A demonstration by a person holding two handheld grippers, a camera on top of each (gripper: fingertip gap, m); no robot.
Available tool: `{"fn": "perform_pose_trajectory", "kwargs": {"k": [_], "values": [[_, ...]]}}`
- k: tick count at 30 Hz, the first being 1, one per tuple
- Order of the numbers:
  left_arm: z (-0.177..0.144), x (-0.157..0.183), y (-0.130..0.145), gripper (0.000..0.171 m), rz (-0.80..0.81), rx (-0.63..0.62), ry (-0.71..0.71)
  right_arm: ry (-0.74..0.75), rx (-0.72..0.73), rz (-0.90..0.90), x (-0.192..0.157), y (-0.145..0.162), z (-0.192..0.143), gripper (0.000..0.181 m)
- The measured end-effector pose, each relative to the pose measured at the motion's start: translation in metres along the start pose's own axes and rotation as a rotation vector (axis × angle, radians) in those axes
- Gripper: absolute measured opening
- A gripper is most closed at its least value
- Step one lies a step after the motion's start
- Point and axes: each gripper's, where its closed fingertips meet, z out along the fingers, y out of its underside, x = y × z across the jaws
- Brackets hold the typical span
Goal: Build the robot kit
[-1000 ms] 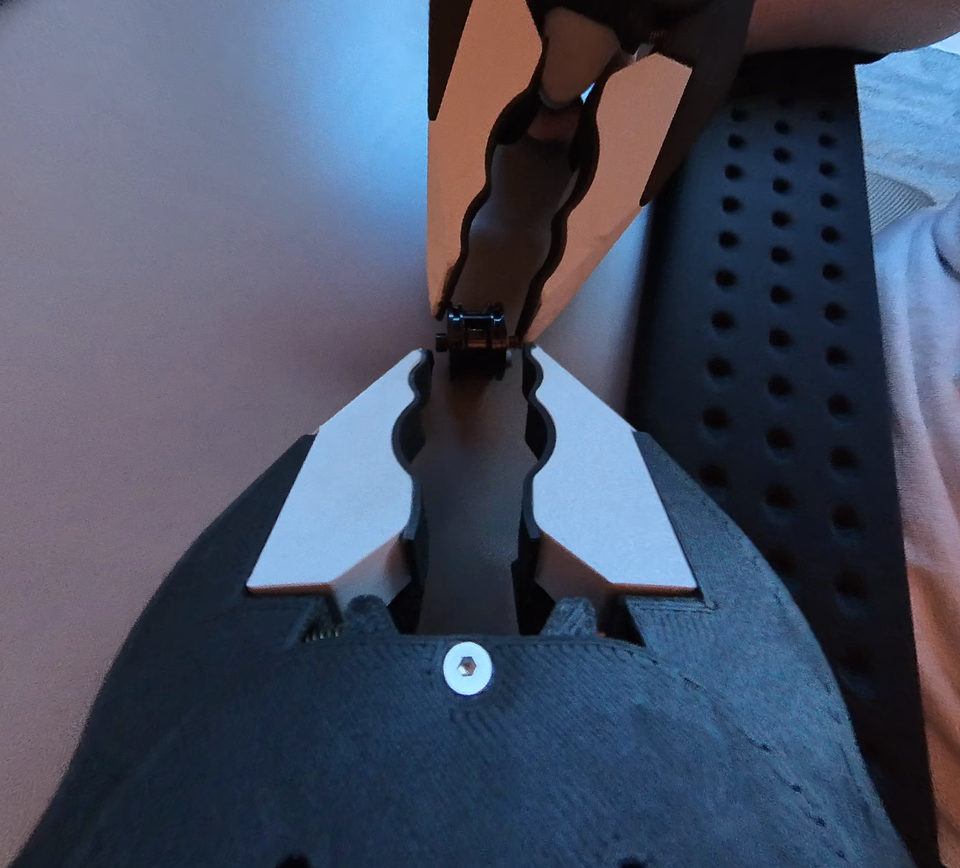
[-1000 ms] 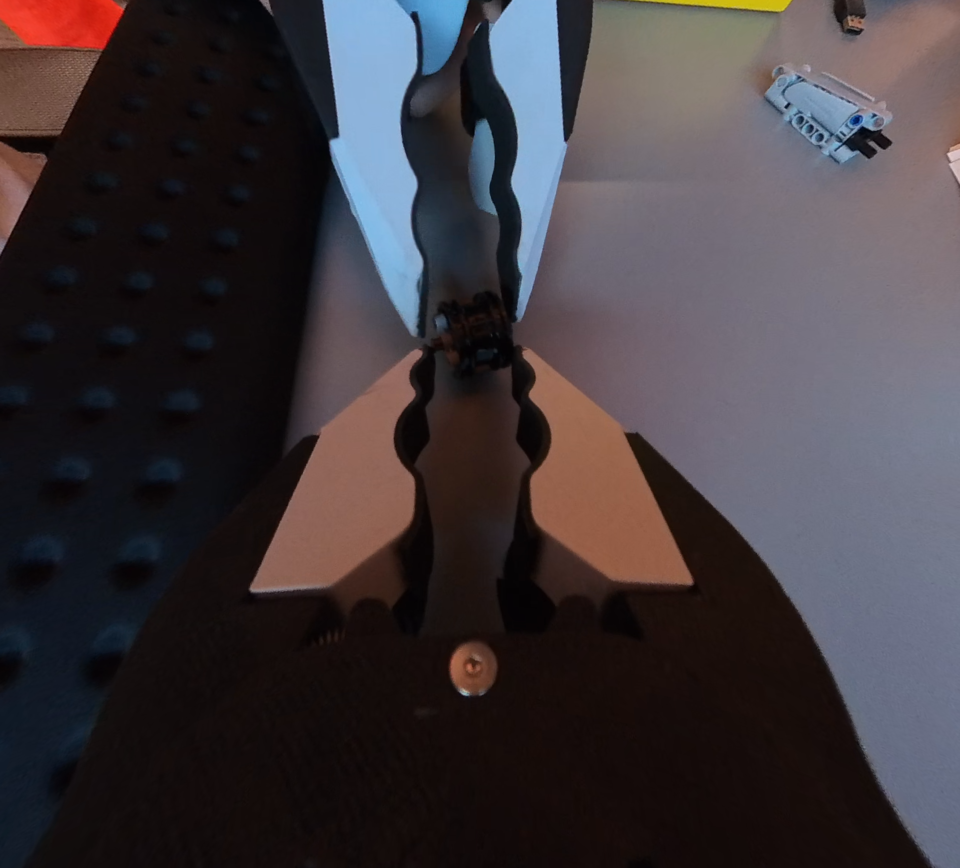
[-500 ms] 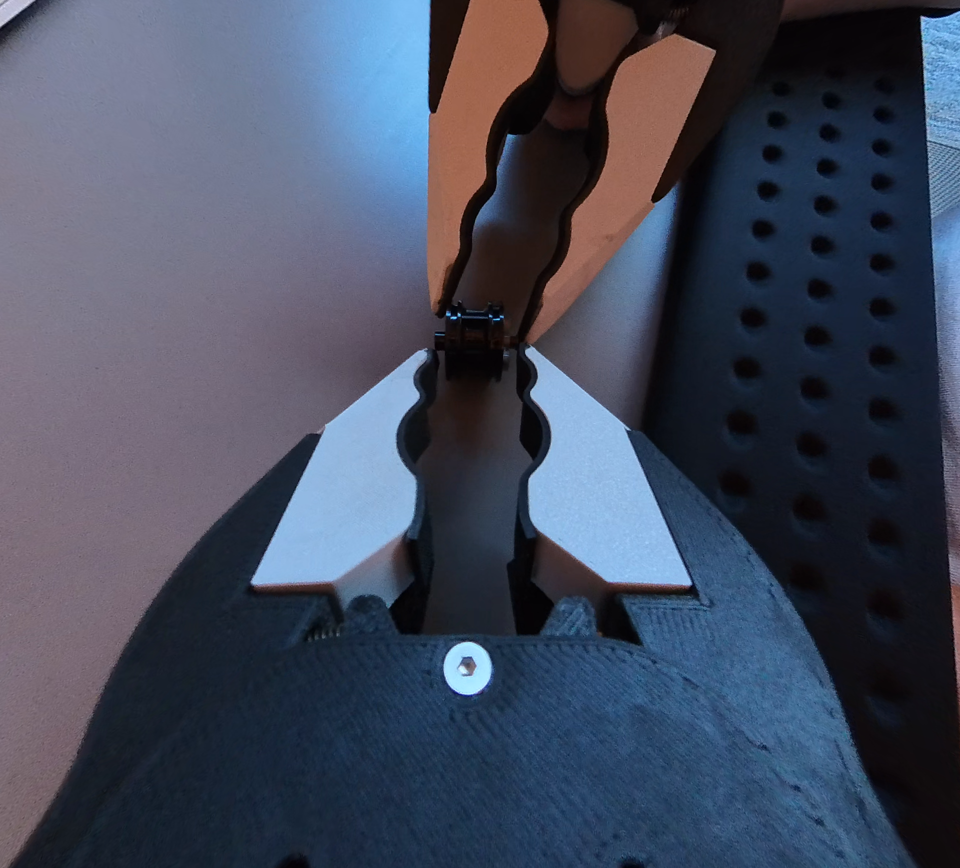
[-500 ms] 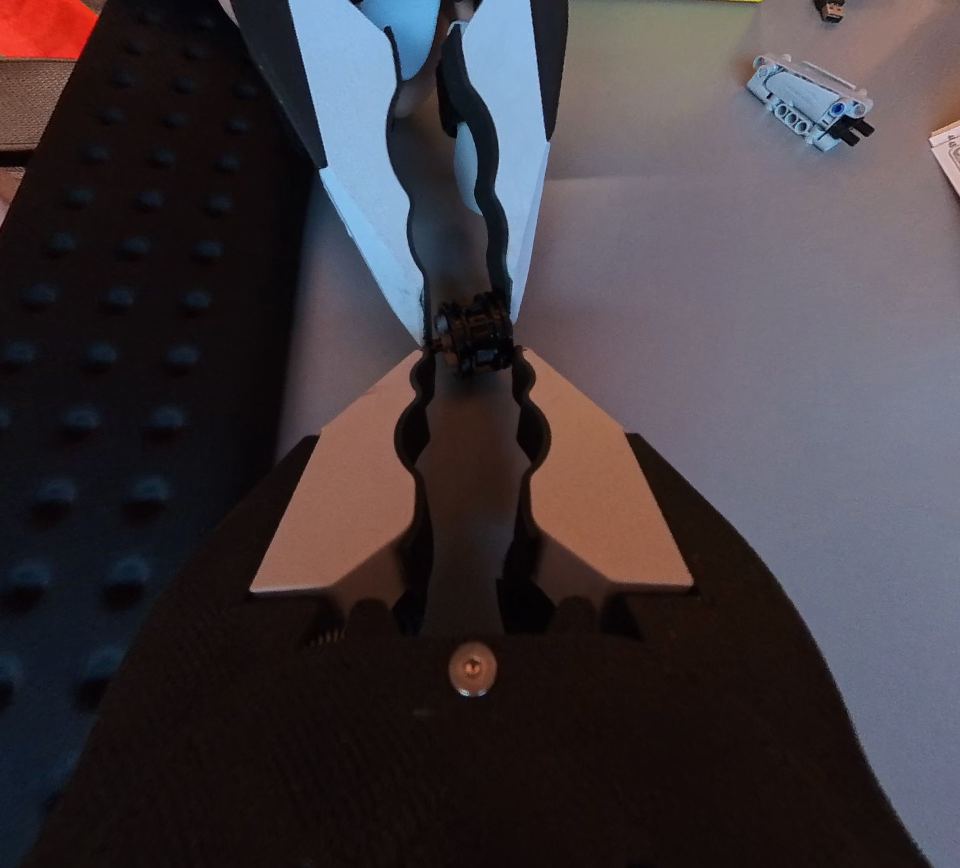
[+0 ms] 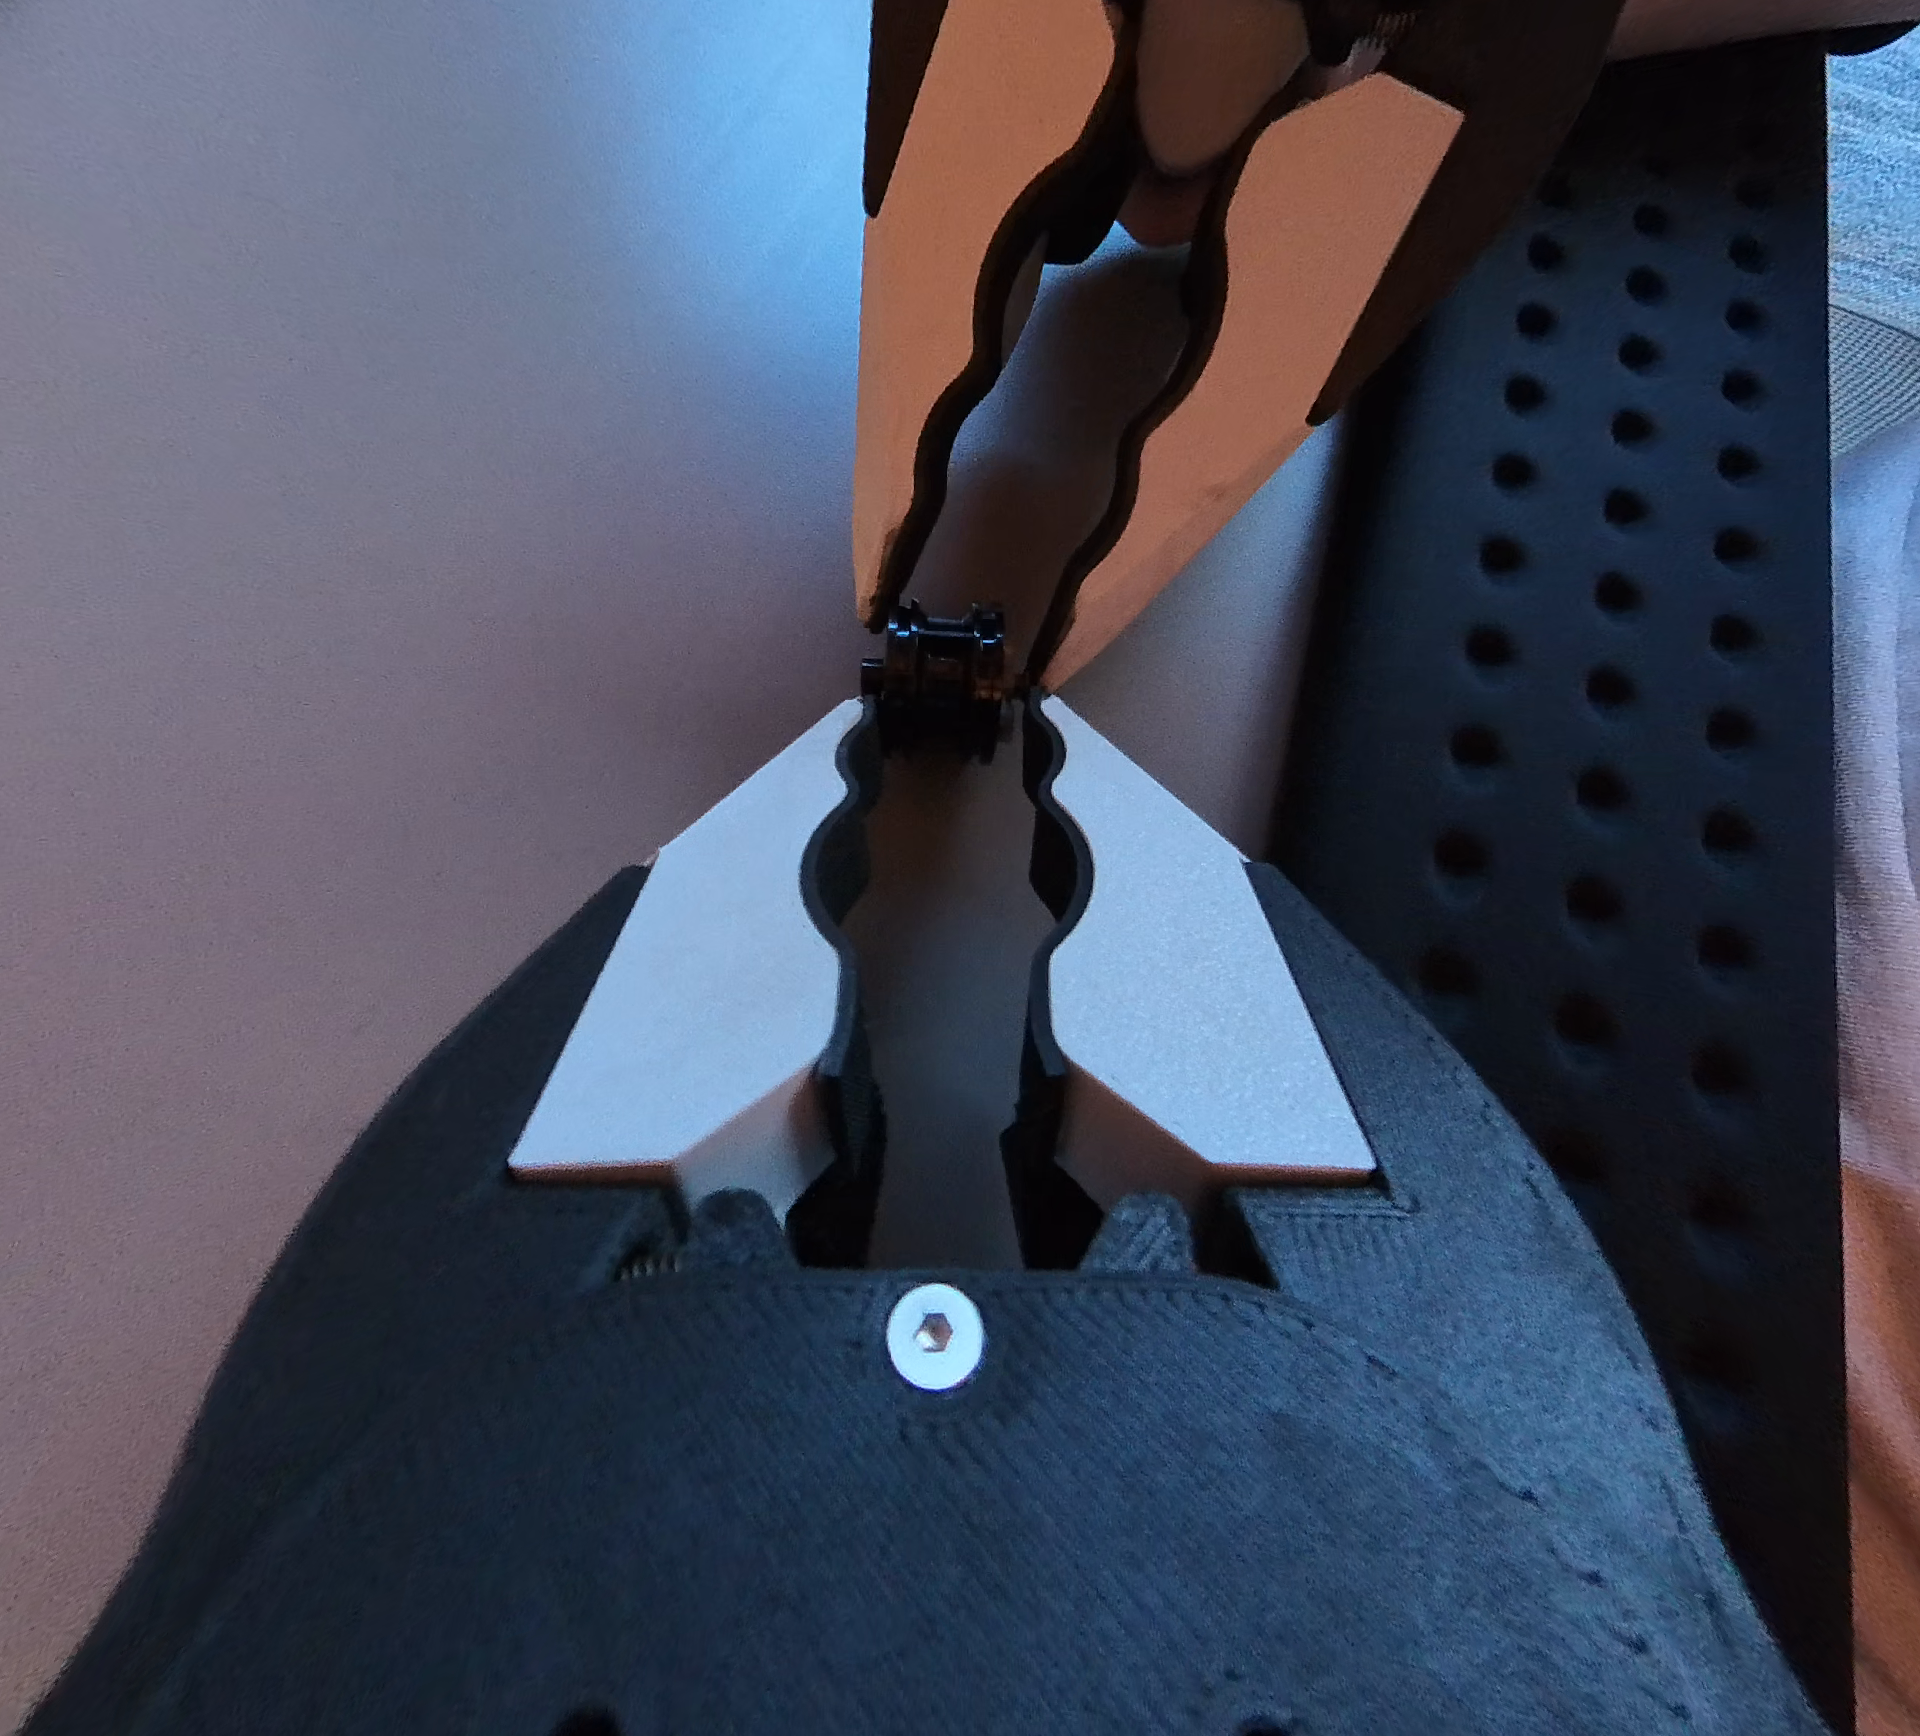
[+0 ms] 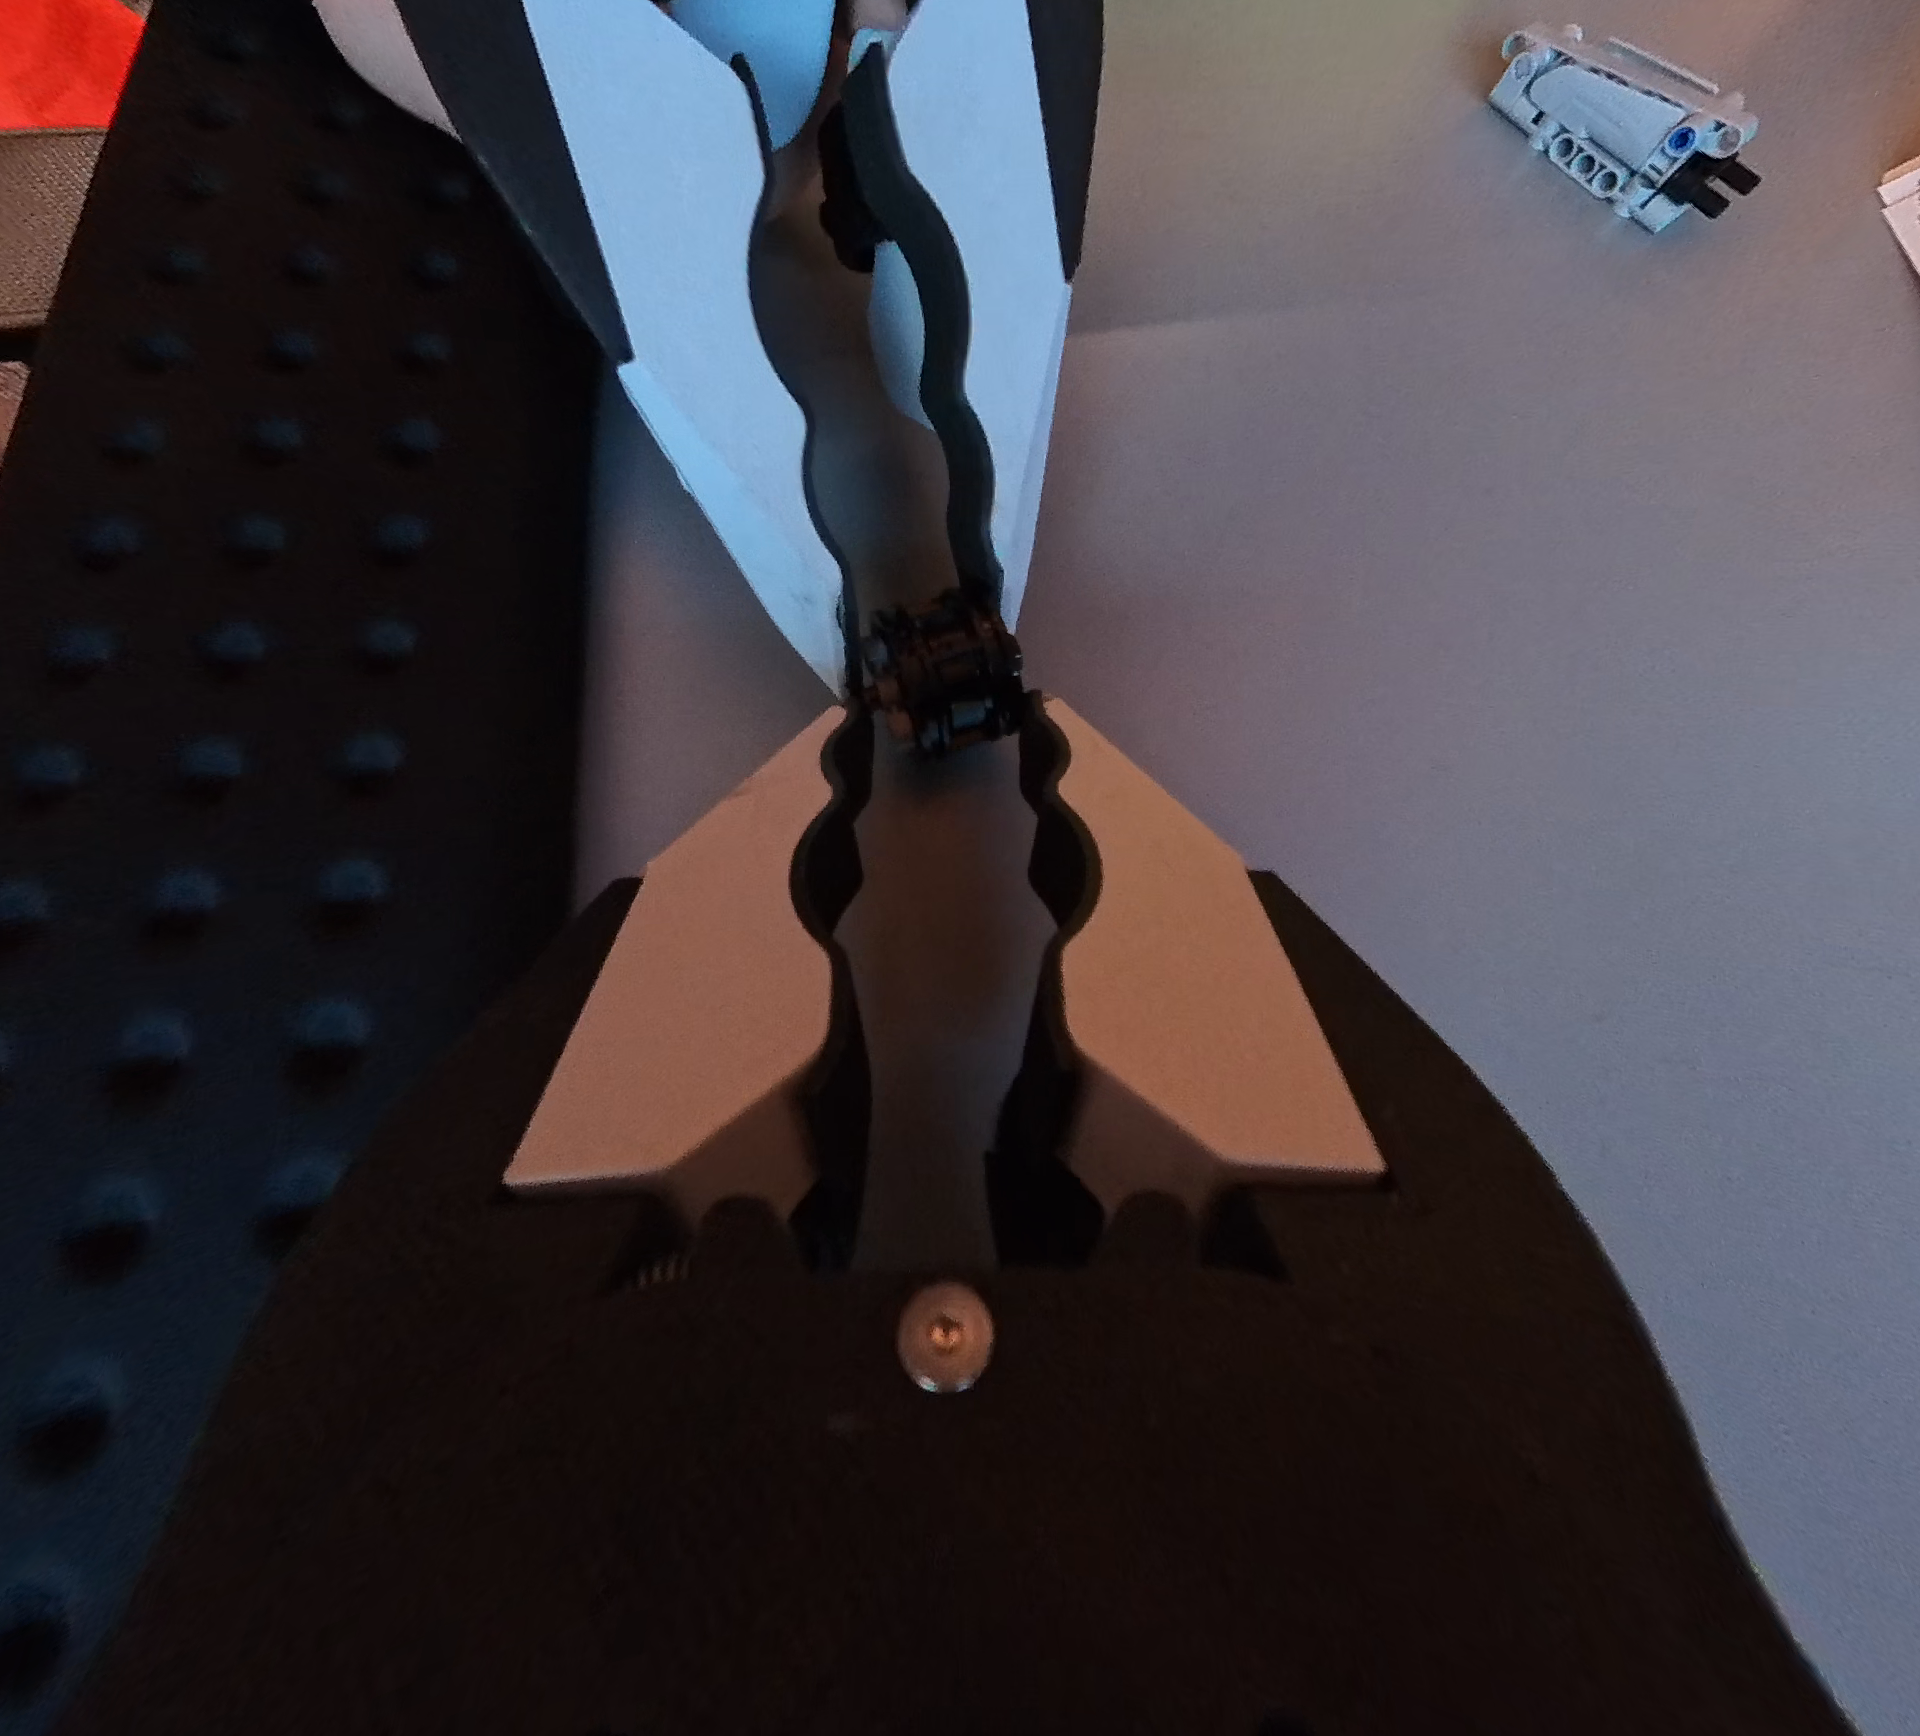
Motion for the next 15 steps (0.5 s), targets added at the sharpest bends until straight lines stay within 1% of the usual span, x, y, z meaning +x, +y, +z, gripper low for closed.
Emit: {"fn": "perform_pose_trajectory", "kwargs": {"k": [3, 15], "values": [[-0.0002, 0.0000, 0.0003, 0.025, -0.003, 0.000, 0.000, 0.015, -0.007, -0.013, 0.0000, -0.0003, 0.0002, 0.027], [-0.0010, -0.0029, 0.0010, 0.024, -0.031, -0.008, -0.015, 0.019, -0.017, 0.048, 0.0023, -0.0013, 0.0021, 0.026]]}}
